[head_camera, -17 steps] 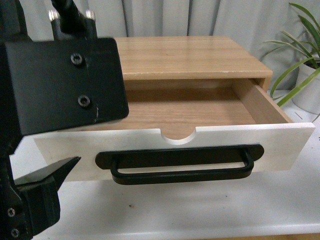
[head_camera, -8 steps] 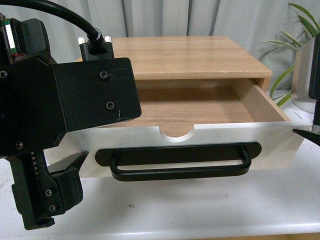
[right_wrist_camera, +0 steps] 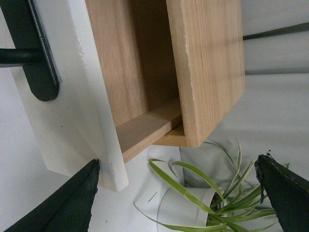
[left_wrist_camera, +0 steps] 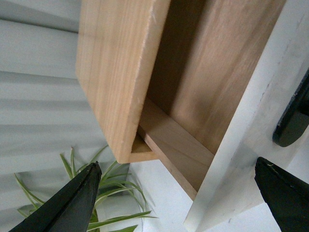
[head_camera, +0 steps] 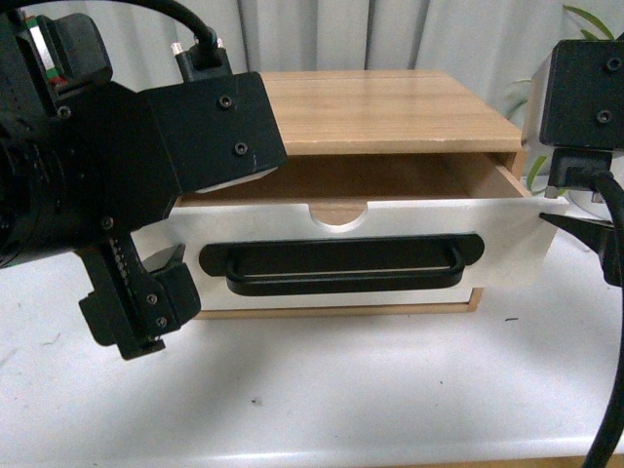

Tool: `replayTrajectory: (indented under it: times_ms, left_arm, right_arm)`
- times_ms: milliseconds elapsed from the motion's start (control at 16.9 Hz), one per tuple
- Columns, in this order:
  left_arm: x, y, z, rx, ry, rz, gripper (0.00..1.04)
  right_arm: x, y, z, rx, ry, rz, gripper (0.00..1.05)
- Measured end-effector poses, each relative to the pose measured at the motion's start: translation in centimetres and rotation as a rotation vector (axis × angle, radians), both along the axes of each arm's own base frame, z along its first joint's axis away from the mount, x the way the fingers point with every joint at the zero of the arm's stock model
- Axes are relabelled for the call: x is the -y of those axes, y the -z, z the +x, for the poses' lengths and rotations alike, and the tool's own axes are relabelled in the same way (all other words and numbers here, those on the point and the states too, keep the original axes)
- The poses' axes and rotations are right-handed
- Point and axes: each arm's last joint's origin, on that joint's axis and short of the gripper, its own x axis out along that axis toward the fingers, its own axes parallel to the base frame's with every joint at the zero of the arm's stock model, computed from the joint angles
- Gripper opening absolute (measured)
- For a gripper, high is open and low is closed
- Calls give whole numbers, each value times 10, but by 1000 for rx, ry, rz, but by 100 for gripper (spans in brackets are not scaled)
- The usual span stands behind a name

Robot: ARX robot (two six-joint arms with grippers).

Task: Close drawer sideways

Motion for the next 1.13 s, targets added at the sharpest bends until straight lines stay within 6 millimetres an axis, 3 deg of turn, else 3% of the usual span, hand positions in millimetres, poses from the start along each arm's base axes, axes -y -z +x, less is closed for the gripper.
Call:
replayTrajectory:
  times_ms: [356, 652, 830, 1126]
  left_arm:
    - [13, 6, 24, 29, -39, 0, 98]
    - [26, 8, 60, 79, -107, -22, 98]
    - [31, 5, 71, 88, -127, -43, 98]
    - [37, 5, 68, 74, -111, -68, 98]
  right_arm:
    - [-3, 6, 32, -13, 18, 5, 98]
    - [-5, 2, 61, 40, 64, 29, 98]
    - [-5, 1, 69, 64, 82, 51, 98]
    - [-3, 3, 67, 56, 100, 79, 98]
